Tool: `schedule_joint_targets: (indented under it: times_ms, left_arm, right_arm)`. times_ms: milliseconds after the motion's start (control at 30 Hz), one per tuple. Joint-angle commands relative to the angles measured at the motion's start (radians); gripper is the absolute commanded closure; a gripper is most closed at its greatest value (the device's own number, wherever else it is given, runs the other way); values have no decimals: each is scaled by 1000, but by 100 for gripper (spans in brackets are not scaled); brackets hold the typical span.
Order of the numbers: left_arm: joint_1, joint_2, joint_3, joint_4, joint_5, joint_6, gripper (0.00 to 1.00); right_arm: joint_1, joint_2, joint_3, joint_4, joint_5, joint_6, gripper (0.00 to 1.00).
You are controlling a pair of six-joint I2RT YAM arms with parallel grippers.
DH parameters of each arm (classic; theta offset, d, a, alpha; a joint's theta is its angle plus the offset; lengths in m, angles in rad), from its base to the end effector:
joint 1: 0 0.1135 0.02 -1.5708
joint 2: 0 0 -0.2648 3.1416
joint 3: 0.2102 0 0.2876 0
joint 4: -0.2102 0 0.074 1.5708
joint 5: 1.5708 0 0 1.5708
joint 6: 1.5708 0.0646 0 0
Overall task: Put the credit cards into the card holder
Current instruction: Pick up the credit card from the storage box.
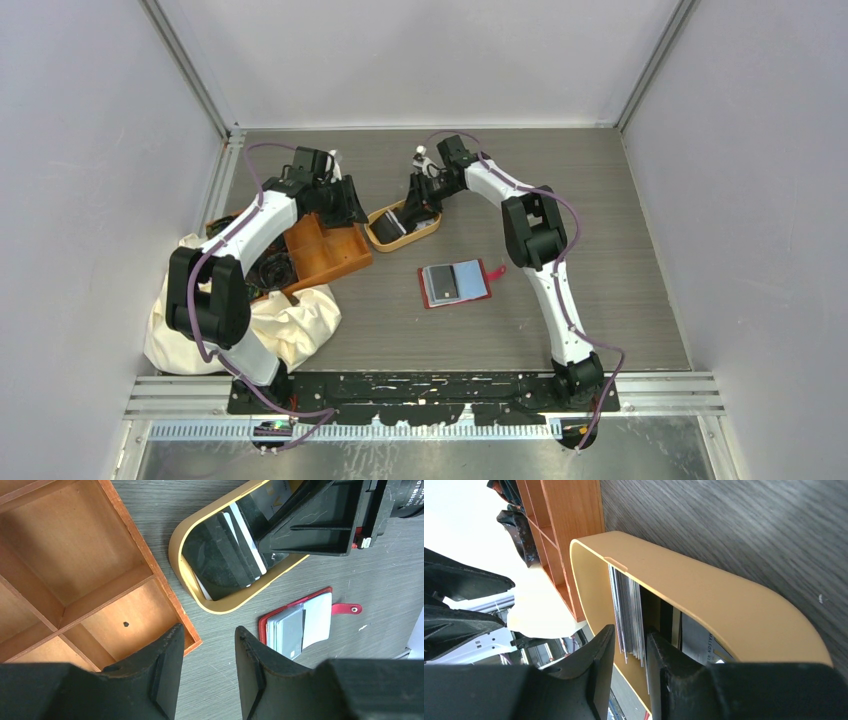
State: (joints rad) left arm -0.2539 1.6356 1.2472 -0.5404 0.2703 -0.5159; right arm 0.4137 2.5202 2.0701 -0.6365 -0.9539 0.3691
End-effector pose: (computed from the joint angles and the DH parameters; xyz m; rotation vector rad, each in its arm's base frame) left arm 0.3846 -0.1176 0.2176 -0.2206 2.5642 -0.6450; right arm 0.4975 0.2760 0.1008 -0.3993 2.6560 1.5236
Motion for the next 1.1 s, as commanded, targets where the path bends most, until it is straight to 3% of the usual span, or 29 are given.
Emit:
schedule_joint_targets:
  times_ms: [0,433,667,1067]
  left_arm:
    - [8,-28,39,8,19,13,57]
    - [11,-28,40,10,40,15,57]
    - [31,-42,38,26,109,25,57]
    - [101,-147,-75,244,350,-21,58]
  right_arm:
    - [-7,-93,-4,9,-25,1,65]
    - [-16,-107,-20,16,-15,-1,86]
    - [-20,-164,-25,-27,61,-83,98]
    - [-21,-253,-5,-146,268,-281,99]
